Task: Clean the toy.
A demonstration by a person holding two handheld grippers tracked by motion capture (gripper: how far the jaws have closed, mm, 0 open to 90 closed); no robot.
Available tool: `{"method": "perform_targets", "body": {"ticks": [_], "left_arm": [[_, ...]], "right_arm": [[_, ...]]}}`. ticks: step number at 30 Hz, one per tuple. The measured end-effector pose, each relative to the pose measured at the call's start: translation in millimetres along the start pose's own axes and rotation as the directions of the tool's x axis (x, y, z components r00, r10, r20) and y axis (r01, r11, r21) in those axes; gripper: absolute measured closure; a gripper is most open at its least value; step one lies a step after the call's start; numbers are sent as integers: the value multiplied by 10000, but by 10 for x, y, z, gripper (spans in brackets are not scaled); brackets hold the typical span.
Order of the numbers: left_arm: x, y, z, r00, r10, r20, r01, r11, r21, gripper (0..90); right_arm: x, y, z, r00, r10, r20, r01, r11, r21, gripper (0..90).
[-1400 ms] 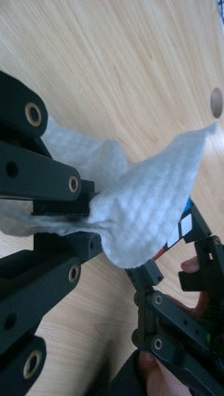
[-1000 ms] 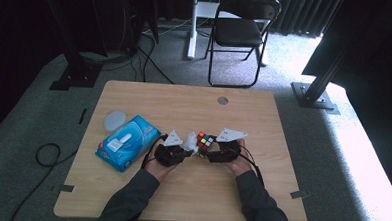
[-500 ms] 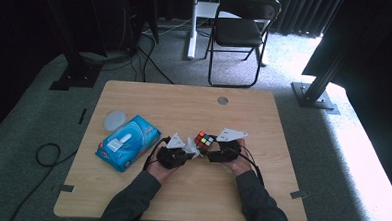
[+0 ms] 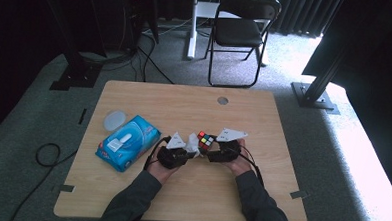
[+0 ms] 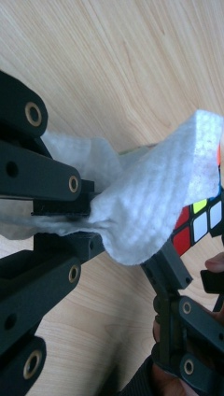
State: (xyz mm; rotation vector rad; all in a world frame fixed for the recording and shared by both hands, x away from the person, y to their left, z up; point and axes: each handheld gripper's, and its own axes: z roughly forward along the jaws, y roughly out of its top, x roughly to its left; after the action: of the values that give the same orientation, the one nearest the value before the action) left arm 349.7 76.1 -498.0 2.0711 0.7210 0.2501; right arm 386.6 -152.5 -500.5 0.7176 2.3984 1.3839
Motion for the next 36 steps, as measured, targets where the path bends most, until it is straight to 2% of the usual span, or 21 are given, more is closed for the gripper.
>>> {"method": "perform_targets", "body": {"ticks": [23, 31, 36], "left_arm": [[-161, 17, 157, 9985, 334, 444, -344, 9992, 213, 839], [-174, 38, 128, 9977, 470, 496, -478, 9988, 136, 839], [-165, 28, 145, 9977, 417, 526, -428, 9989, 208, 839]], "right_arm": [[11, 9, 16, 9992, 214, 331, -209, 9997, -156, 343], [4, 6, 25, 9986, 296, 434, -291, 9995, -120, 343], [15, 10, 33, 9988, 274, 416, -269, 9996, -111, 343]]}}
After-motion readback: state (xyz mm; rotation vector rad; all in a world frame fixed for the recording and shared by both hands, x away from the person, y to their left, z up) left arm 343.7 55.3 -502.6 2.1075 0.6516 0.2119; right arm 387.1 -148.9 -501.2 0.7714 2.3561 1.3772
